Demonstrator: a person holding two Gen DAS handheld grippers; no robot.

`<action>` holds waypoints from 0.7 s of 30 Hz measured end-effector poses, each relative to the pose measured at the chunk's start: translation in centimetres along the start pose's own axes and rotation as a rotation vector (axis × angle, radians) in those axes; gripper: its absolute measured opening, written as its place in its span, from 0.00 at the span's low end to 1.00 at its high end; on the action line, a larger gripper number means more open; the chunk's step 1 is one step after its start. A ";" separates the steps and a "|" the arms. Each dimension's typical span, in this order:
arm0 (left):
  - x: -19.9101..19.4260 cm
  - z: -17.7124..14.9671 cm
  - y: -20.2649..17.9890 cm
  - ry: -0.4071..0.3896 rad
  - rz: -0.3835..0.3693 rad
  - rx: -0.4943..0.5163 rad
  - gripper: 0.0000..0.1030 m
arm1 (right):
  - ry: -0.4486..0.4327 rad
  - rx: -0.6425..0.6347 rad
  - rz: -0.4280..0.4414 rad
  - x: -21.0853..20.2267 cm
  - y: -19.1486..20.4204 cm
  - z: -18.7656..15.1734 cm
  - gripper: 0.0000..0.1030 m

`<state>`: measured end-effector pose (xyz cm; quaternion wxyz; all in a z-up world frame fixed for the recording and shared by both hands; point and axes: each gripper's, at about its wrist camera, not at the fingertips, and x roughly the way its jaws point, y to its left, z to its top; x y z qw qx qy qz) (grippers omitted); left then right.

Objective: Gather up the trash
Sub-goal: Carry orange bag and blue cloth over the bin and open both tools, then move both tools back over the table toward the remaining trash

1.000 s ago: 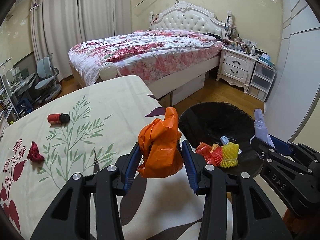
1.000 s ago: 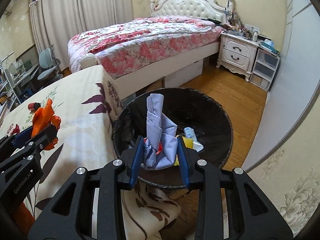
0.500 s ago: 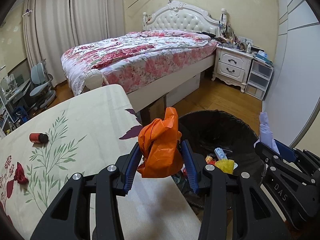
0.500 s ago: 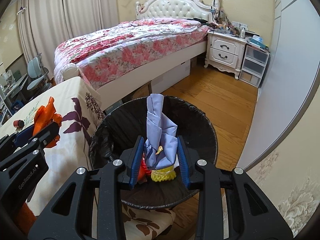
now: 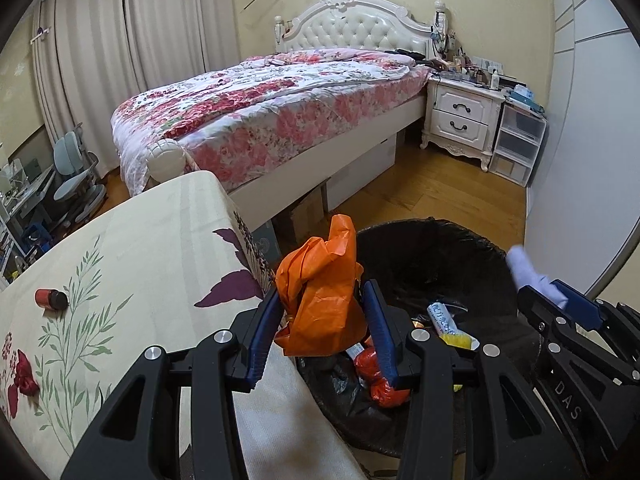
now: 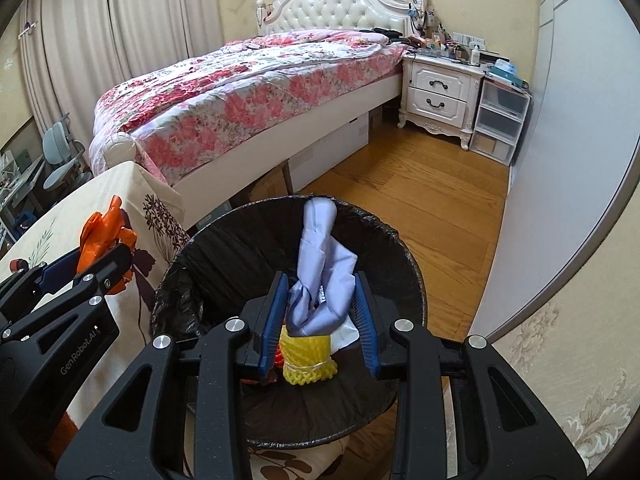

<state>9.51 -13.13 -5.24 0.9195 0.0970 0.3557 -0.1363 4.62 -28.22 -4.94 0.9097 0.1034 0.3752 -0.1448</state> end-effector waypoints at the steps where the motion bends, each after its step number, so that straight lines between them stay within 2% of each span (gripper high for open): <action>1: 0.1 0.1 -0.1 0.002 -0.001 0.001 0.43 | 0.000 0.000 0.000 0.1 0.1 0.0 0.31; 6: 0.8 0.4 -0.5 0.013 -0.004 0.010 0.45 | 0.001 0.003 -0.010 0.4 -0.1 0.1 0.31; 8: 0.9 0.5 -0.5 0.014 -0.005 0.012 0.60 | 0.000 0.006 -0.012 0.6 -0.1 0.2 0.31; 14: 0.9 0.7 -0.4 -0.001 0.011 0.001 0.74 | -0.013 0.016 -0.036 0.6 -0.2 0.2 0.35; 16: 0.9 0.7 -0.4 -0.003 0.012 0.006 0.75 | -0.021 0.021 -0.046 0.4 -0.3 0.1 0.45; 18: 0.9 0.7 -0.3 -0.002 0.017 0.006 0.77 | -0.024 0.021 -0.056 0.4 -0.4 0.1 0.46; 21: 0.8 0.7 0.0 -0.005 0.033 0.001 0.79 | -0.029 0.026 -0.066 0.2 -0.5 0.0 0.54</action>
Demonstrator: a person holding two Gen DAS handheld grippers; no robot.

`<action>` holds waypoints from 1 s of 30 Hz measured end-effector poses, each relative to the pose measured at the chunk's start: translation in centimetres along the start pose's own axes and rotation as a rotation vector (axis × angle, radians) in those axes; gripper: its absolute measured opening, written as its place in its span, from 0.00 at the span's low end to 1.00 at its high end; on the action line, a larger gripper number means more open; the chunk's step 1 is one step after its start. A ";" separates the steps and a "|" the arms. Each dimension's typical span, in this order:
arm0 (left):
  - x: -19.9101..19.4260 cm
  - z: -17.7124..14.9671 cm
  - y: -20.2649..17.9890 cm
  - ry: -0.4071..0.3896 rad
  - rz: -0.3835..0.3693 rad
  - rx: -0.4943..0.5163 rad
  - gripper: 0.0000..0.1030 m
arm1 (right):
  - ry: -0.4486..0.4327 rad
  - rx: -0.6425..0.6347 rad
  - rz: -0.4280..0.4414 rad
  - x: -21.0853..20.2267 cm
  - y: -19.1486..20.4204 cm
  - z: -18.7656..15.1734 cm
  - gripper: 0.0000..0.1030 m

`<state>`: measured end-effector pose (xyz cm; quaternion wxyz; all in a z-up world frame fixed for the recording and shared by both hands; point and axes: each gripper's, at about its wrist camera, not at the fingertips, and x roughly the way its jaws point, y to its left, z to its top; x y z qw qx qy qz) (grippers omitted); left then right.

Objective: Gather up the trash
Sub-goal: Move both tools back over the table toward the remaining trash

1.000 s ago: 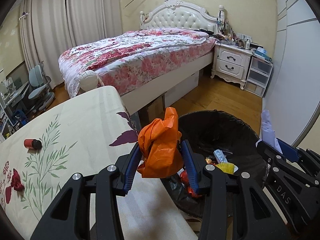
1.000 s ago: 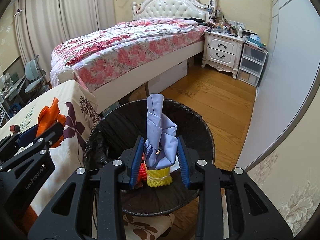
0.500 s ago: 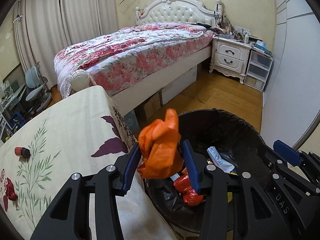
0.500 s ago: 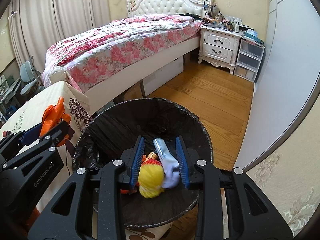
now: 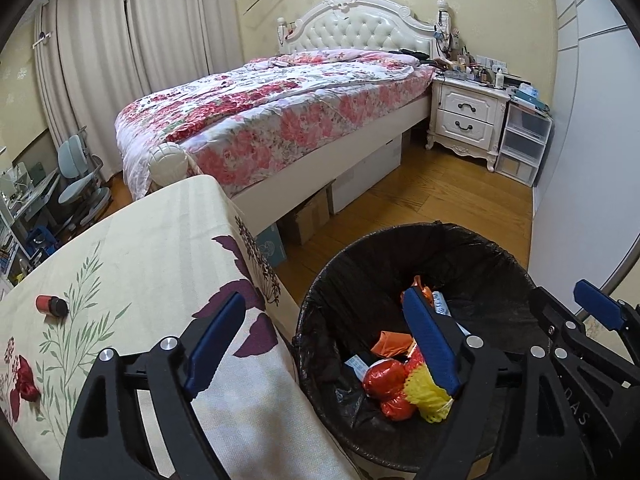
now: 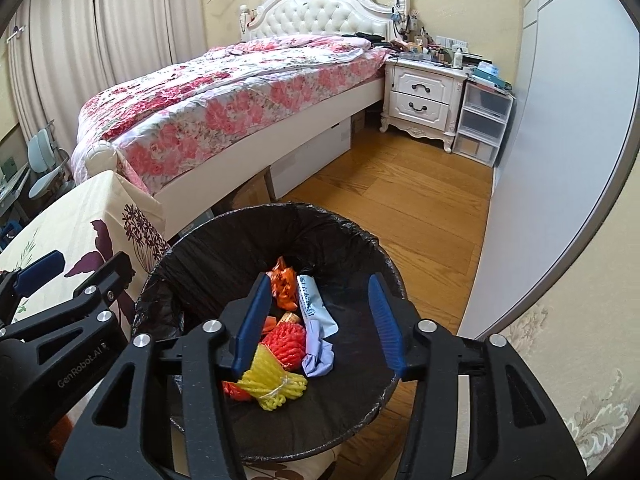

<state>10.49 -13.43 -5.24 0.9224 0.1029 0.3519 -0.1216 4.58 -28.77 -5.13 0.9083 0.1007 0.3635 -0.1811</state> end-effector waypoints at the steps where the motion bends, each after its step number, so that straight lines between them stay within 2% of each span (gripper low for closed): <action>1: -0.2 0.0 0.2 -0.001 0.005 -0.002 0.80 | -0.002 0.000 -0.003 -0.1 0.0 0.0 0.55; 7: -1.4 -0.4 2.1 -0.008 0.058 -0.025 0.82 | -0.013 -0.005 -0.004 -0.7 0.3 0.0 0.68; 14: -2.9 -1.7 6.0 0.007 0.123 -0.085 0.83 | -0.009 -0.028 0.034 -1.4 2.3 -0.2 0.70; 21: -4.7 -3.9 11.0 0.029 0.200 -0.171 0.83 | 0.000 -0.078 0.111 -2.4 6.4 -1.0 0.71; 30: -7.2 -7.4 18.1 0.054 0.309 -0.280 0.83 | 0.021 -0.187 0.231 -3.7 13.5 -2.4 0.71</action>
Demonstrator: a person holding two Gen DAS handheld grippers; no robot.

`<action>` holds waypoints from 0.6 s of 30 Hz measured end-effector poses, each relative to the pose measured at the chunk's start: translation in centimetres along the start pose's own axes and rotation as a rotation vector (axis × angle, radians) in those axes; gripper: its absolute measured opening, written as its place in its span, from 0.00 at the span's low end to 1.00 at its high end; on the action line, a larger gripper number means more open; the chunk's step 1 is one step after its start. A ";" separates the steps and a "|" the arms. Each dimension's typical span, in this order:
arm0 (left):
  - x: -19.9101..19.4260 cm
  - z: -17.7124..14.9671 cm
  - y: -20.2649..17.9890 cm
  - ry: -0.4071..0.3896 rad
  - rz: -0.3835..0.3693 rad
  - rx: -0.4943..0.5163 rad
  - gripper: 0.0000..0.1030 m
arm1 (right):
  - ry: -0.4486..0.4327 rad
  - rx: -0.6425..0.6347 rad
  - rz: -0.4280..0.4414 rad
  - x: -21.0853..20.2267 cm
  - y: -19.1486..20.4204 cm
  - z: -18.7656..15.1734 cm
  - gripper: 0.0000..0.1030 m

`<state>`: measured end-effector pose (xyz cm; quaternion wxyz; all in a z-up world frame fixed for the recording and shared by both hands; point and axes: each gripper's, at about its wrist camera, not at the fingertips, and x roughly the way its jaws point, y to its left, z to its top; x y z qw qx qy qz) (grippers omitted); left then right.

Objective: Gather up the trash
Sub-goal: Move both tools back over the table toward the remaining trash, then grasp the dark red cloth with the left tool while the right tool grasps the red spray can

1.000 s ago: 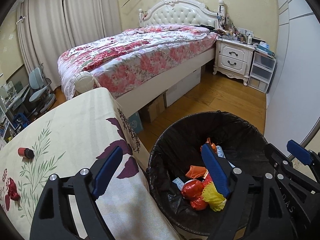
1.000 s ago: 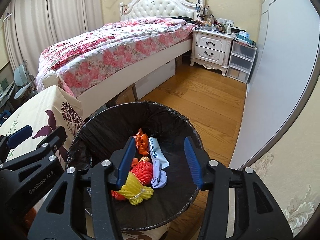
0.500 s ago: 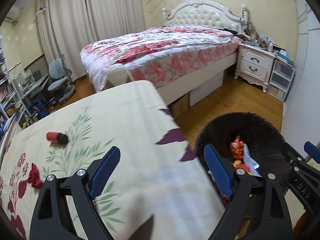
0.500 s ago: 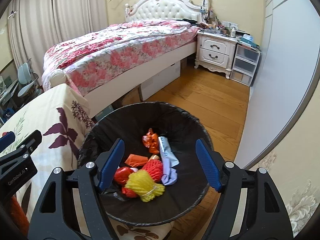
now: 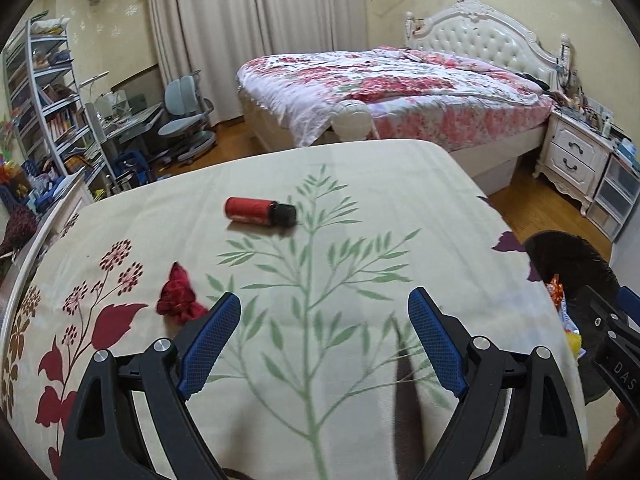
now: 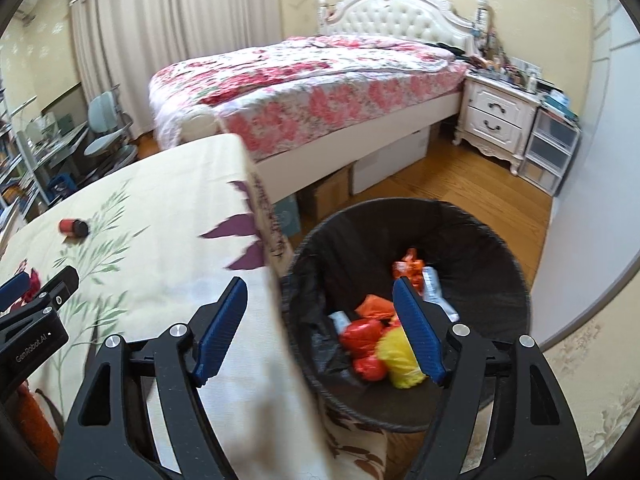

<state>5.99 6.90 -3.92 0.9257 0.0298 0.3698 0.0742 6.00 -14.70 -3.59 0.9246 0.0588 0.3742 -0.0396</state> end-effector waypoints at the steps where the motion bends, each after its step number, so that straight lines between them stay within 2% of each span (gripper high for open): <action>1: 0.0 -0.1 0.8 0.004 0.011 -0.010 0.83 | 0.003 -0.010 0.014 0.0 0.7 0.0 0.71; 7: 0.9 -1.0 6.1 0.039 0.092 -0.075 0.83 | 0.026 -0.080 0.083 0.3 5.3 -0.5 0.71; 12: 2.4 -0.9 8.8 0.071 0.105 -0.106 0.82 | 0.051 -0.135 0.123 0.8 8.6 -1.0 0.71; 18: 4.5 -0.7 10.3 0.151 0.028 -0.122 0.53 | 0.062 -0.192 0.153 1.1 11.9 -1.0 0.71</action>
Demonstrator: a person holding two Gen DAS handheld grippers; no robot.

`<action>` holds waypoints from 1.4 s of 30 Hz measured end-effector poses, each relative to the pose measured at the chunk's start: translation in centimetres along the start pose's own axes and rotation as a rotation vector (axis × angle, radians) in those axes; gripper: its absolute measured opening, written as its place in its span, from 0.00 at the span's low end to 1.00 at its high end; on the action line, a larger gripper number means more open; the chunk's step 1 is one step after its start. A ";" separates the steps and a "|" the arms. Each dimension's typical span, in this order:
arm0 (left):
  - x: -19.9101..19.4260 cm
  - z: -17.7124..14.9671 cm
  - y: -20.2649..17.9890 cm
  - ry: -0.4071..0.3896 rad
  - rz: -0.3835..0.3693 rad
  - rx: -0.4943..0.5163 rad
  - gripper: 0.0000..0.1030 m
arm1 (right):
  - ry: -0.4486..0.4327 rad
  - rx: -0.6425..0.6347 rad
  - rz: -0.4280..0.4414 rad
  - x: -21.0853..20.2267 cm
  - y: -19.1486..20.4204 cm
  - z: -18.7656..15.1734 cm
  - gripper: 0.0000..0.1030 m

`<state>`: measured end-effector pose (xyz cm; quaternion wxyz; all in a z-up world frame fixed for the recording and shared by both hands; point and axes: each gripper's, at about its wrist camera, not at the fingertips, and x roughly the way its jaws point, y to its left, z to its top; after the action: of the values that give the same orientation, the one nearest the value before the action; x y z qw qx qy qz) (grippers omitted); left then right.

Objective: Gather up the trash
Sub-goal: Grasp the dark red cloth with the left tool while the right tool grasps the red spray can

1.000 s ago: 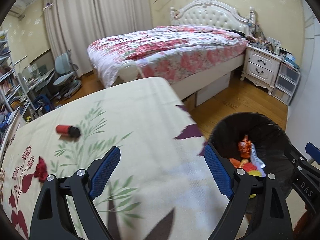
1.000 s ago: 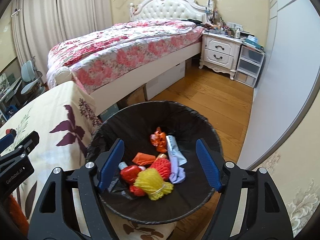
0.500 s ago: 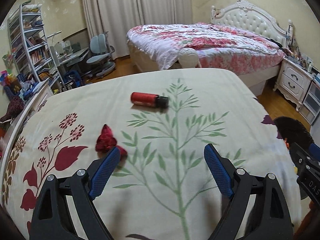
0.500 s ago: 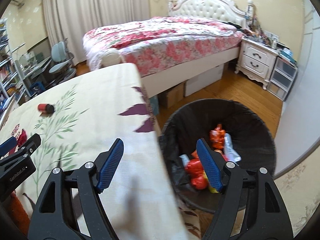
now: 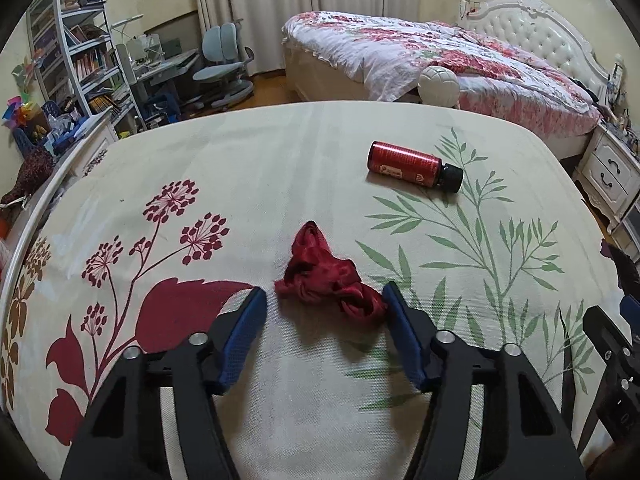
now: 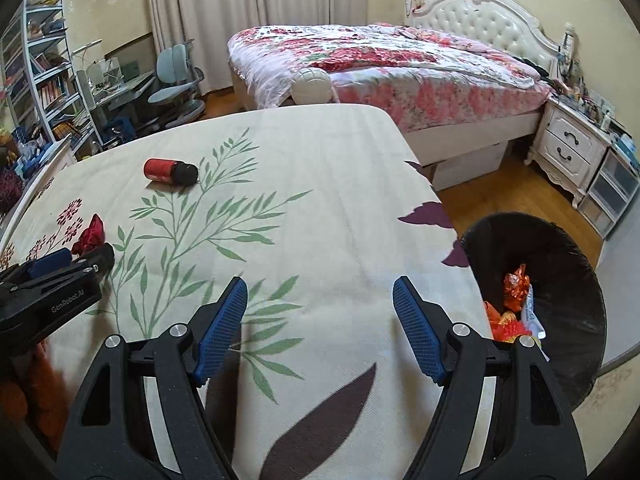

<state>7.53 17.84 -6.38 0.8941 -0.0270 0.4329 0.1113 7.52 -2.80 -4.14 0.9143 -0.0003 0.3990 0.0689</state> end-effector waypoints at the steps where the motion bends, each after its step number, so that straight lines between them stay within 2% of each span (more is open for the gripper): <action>1: 0.0 0.0 0.2 -0.002 -0.011 -0.001 0.45 | 0.002 -0.007 0.004 0.1 0.3 0.2 0.71; 4: -0.1 0.0 0.5 -0.019 -0.007 0.027 0.24 | 0.010 -0.031 0.022 0.8 1.6 0.7 0.71; 5: 0.0 0.1 0.8 -0.020 -0.006 0.030 0.21 | 0.012 -0.041 0.028 1.0 2.1 1.0 0.71; 20: 2.5 2.6 6.0 -0.013 0.034 -0.013 0.19 | 0.058 -0.167 0.115 6.0 9.4 5.3 0.71; 33: 3.5 3.5 8.7 -0.010 0.046 -0.038 0.19 | 0.057 -0.285 0.126 9.4 13.8 8.5 0.71; 34: 3.5 3.5 8.7 -0.010 0.045 -0.038 0.19 | 0.069 -0.296 0.131 9.7 14.2 8.5 0.70; 35: 3.5 3.5 8.7 -0.010 0.046 -0.038 0.19 | 0.081 -0.306 0.130 9.9 14.4 8.4 0.63; 39: 3.4 3.5 8.8 -0.010 0.043 -0.040 0.19 | 0.088 -0.306 0.153 9.7 14.7 8.2 0.46; 41: 3.4 3.5 8.8 -0.011 0.043 -0.040 0.19 | 0.089 -0.299 0.163 9.4 14.7 8.0 0.32; 42: 3.4 3.5 8.8 -0.010 0.042 -0.040 0.19 | 0.088 -0.300 0.159 9.2 14.8 7.8 0.30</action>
<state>10.34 27.55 -6.40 0.8930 -0.0353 0.4266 0.1389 17.53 13.46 -4.76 0.8774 -0.1080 0.4225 0.1998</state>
